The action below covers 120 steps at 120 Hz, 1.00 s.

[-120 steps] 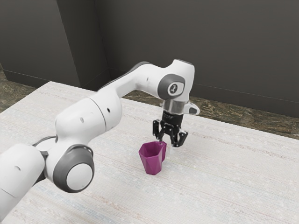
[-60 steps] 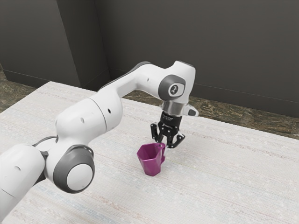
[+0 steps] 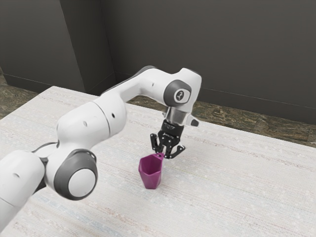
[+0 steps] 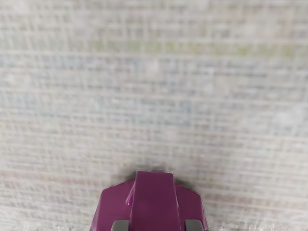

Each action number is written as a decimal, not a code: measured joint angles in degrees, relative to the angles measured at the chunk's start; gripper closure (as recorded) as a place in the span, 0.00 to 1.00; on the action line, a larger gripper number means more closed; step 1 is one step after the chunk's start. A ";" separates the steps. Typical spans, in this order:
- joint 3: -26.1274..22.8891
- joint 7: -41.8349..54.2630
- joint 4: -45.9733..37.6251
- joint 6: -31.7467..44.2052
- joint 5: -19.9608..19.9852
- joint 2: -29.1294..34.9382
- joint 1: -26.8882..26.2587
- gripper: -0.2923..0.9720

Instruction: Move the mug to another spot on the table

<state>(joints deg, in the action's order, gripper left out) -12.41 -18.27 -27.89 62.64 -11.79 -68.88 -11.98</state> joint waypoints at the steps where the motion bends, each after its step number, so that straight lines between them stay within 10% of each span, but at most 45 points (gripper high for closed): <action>1: -0.13 -0.06 -0.09 -0.06 0.00 0.04 0.10 0.75; 120: -8.39 -3.69 -1.64 -4.50 -3.11 1.60 16.58 0.78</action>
<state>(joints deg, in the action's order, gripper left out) -20.80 -21.96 -29.53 58.14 -14.90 -67.28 4.60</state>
